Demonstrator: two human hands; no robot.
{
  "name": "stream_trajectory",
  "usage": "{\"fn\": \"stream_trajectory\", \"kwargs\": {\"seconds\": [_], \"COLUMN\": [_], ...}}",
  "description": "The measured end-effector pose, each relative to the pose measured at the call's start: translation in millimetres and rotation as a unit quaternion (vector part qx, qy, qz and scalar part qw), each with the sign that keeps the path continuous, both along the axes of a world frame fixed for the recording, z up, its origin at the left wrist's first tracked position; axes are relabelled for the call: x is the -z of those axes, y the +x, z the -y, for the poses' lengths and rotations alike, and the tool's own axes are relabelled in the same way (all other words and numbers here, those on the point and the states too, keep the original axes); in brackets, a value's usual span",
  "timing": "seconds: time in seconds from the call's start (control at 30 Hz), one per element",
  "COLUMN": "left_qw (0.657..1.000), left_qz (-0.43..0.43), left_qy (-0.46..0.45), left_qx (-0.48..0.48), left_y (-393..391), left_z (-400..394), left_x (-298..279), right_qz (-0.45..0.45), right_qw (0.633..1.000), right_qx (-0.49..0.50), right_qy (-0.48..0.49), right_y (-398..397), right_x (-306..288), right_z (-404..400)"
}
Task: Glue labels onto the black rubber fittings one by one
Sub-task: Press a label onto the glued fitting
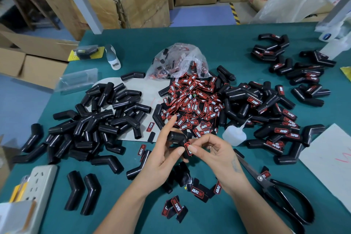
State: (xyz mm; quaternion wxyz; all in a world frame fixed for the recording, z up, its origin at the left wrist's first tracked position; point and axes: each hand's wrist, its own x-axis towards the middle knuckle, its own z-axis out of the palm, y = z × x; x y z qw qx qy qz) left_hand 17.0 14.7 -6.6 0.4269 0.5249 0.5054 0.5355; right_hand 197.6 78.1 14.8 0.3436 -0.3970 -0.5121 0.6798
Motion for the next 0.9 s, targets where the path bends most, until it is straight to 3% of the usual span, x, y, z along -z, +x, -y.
{"fn": "stream_trajectory", "kwargs": {"seconds": [0.9], "left_qw": [1.0], "left_qz": [0.021], "left_qy": [-0.023], "left_qx": [-0.001], "left_y": [2.0], "left_z": [1.1], "left_x": [-7.4], "right_qz": [0.004], "right_qw": [1.0], "right_qx": [0.012], "right_qy": [0.02], "right_y": [-2.4], "right_x": [-2.5], "right_z": [1.7]}}
